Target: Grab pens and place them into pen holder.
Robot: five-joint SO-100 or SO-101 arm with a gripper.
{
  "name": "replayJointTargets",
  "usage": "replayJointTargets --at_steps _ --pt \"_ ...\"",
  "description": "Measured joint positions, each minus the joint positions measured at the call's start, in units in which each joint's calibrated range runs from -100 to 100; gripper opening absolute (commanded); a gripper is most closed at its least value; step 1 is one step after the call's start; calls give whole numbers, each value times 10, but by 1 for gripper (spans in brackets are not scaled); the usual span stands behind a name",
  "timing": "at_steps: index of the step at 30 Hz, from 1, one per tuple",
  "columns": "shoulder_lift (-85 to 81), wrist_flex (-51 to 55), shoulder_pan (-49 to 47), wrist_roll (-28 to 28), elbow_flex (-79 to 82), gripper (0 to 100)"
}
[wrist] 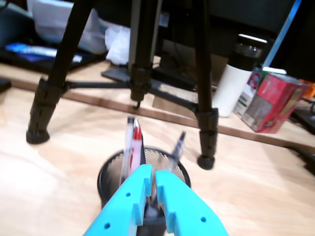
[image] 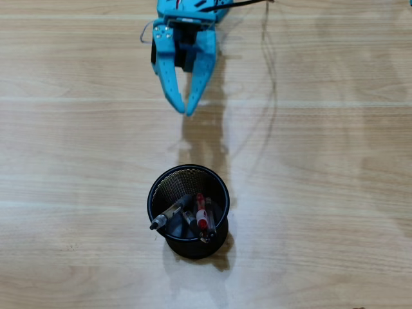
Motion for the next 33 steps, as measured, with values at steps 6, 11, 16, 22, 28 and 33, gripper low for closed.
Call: replayJointTargets --at_steps 6,11,16,22,28,33 --pt "-169 0 -3 38 181 2" --pt "-301 0 -18 70 326 2" --pt "-402 1 -30 98 445 2" --pt "-512 148 -36 154 469 2" --pt "-638 379 -23 234 478 2" --pt "-726 539 5 306 480 2"
